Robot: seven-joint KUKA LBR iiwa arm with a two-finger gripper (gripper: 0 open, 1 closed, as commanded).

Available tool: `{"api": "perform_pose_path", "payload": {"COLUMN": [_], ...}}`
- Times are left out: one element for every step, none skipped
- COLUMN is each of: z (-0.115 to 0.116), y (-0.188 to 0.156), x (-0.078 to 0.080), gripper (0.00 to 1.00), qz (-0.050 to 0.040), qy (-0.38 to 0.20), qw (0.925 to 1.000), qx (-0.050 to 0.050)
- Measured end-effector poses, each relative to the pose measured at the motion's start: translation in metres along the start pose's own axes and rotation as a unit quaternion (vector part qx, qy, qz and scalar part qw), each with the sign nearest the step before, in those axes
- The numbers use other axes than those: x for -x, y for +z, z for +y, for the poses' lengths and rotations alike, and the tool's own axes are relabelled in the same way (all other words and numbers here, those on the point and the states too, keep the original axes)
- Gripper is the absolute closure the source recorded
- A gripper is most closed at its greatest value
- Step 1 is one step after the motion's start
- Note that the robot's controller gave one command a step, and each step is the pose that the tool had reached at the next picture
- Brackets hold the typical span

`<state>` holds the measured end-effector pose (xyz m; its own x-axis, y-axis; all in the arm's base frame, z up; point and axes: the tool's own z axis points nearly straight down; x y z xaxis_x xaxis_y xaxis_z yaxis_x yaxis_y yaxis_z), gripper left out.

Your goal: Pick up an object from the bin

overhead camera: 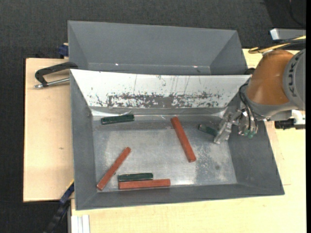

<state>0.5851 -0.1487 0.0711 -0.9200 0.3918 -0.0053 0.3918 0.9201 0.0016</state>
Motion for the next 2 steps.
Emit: {"api": "perform_pose_path", "payload": {"z": [0.000,0.027], "y": [0.000,-0.145], "x": [0.000,-0.010], "gripper": [1.00,1.00], "qz": [0.0001,-0.0007], "qy": [0.000,-0.025], "qw": [1.0000,0.9997], "qx": [0.000,0.000]}}
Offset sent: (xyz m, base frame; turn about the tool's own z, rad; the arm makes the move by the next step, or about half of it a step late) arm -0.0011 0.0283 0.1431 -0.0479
